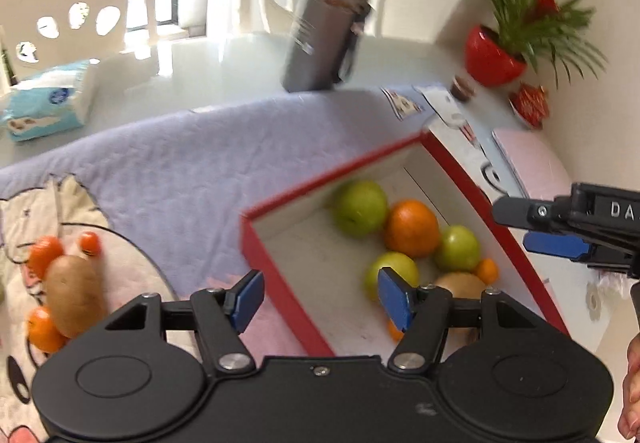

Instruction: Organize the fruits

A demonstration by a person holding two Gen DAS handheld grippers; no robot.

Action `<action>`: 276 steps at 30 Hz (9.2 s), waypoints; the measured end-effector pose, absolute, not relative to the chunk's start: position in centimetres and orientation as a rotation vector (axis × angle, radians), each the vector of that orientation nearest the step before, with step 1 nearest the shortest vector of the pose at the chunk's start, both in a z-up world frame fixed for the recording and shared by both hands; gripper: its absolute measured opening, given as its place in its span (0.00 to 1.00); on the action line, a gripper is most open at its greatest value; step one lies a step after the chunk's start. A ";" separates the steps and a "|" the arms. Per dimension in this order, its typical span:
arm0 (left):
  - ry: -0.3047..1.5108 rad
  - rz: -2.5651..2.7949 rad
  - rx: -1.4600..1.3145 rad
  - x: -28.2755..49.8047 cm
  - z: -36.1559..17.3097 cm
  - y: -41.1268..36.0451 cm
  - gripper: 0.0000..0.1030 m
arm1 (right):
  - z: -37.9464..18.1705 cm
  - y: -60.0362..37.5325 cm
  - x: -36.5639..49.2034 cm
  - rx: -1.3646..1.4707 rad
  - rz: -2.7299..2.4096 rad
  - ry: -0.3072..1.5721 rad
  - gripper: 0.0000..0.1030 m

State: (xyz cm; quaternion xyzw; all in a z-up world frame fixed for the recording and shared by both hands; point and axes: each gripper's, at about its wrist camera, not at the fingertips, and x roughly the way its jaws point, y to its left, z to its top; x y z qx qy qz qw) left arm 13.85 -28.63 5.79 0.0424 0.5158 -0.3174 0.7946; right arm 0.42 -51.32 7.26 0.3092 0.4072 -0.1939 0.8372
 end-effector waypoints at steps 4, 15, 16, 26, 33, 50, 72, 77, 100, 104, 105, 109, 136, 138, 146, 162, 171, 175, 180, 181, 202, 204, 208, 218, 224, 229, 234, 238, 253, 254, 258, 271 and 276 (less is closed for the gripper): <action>1.090 -0.624 0.066 15.5 6.7 -26.1 0.73 | 8.4 -49.6 2.1 0.616 -0.380 0.858 0.66; 1.064 -0.446 -0.002 20.0 7.8 -17.5 0.73 | 11.0 -43.3 9.0 0.501 -0.257 0.873 0.66; 1.064 -0.424 0.000 20.3 7.7 -16.8 0.73 | 11.1 -42.6 9.6 0.489 -0.244 0.872 0.66; 1.123 -0.260 -0.053 24.0 5.8 -9.2 0.74 | 10.1 -35.7 16.1 0.401 -0.083 0.937 0.66; 1.190 -0.176 -0.108 26.1 3.3 -4.9 0.74 | 7.6 -32.3 19.0 0.385 -0.005 1.008 0.66; 1.398 -0.266 -0.227 25.1 -1.5 -6.5 0.50 | -0.5 -22.0 16.6 0.008 0.283 1.184 0.53; 1.424 -0.368 -0.279 23.4 -2.7 -8.0 0.43 | -2.4 -22.8 16.2 0.081 0.273 1.184 0.22; 1.401 -0.354 -0.237 22.9 -2.1 -8.4 0.42 | -2.2 -22.9 15.8 0.084 0.278 1.175 0.22; 1.256 -0.353 -0.122 19.3 3.3 -10.6 0.42 | 2.4 -25.2 12.0 0.129 0.238 1.069 0.22; 1.228 -0.371 -0.107 18.2 4.6 -11.8 0.42 | 3.8 -26.4 10.6 0.145 0.213 1.033 0.22; 1.222 -0.377 -0.103 17.9 4.9 -12.1 0.42 | 4.1 -26.7 10.2 0.149 0.205 1.024 0.22; 1.207 -0.411 -0.089 16.7 5.8 -13.7 0.42 | 5.2 -28.3 8.3 0.169 0.170 0.992 0.22; 1.281 -0.860 0.044 8.8 6.0 -33.0 0.42 | 3.2 -46.2 -7.0 0.486 -0.323 0.915 0.22; 1.313 -0.878 0.057 8.1 5.2 -34.4 0.42 | 2.7 -46.7 -7.4 0.490 -0.343 0.940 0.22; 1.366 -0.913 0.139 6.2 2.9 -38.0 0.42 | 0.6 -48.1 -8.9 0.533 -0.385 1.006 0.22; 1.350 -0.897 0.189 6.3 2.3 -39.6 0.69 | 0.3 -48.8 -8.8 0.572 -0.371 1.003 0.60; 1.323 -0.886 0.145 7.2 3.7 -38.0 0.74 | 1.2 -49.2 -9.3 0.632 -0.391 0.981 0.61; 1.305 -0.867 0.146 7.8 4.4 -36.9 0.74 | 1.7 -48.9 -9.2 0.623 -0.395 0.974 0.62; 1.315 -0.832 0.140 9.1 5.1 -35.1 0.74 | 2.4 -48.1 -8.3 0.601 -0.392 0.977 0.62; 1.314 -0.826 0.130 9.4 5.3 -34.7 0.74 | 2.6 -47.9 -8.0 0.592 -0.388 0.979 0.62; 1.188 -0.519 -0.010 18.3 9.3 -20.0 0.74 | 8.2 -40.7 4.1 0.300 -0.199 0.969 0.62; 1.183 -0.483 -0.037 19.1 9.4 -18.3 0.74 | 8.4 -39.3 5.4 0.264 -0.163 0.977 0.62; 1.161 -0.423 -0.049 21.1 10.1 -14.9 0.74 | 9.5 -36.9 8.0 0.194 -0.101 0.981 0.62; 1.159 -0.252 -0.120 24.9 8.8 -6.7 0.74 | 10.6 -31.9 13.3 0.134 0.038 0.986 0.63; 1.210 -0.249 -0.182 25.8 6.4 -4.7 0.73 | 8.8 -29.0 16.2 0.117 0.112 1.019 0.61; 1.251 -0.253 -0.279 26.3 4.1 -5.1 0.54 | 6.2 -28.7 19.1 0.204 0.139 1.057 0.49; 1.289 -0.261 -0.361 27.6 1.8 -6.4 0.49 | 3.2 -28.9 21.7 0.279 0.137 1.094 0.39; 1.347 -0.276 -0.446 28.6 -0.2 -7.1 0.49 | 0.9 -28.6 23.2 0.278 0.156 1.132 0.32; 1.397 -0.264 -0.432 29.0 -3.1 -9.3 0.47 | -2.7 -28.4 24.5 0.330 0.189 1.165 0.22; 1.394 -0.262 -0.424 29.1 -3.1 -9.5 0.47 | -2.6 -28.4 24.6 0.327 0.189 1.163 0.22; 1.381 -0.268 -0.387 28.9 -2.8 -9.9 0.47 | -2.5 -28.6 24.4 0.335 0.183 1.155 0.22; 1.319 -0.272 -0.327 27.2 0.4 -10.3 0.46 | 0.3 -30.2 22.4 0.353 0.156 1.098 0.22; 1.286 -0.283 -0.312 26.0 2.3 -10.8 0.46 | 1.8 -30.7 21.2 0.359 0.152 1.063 0.22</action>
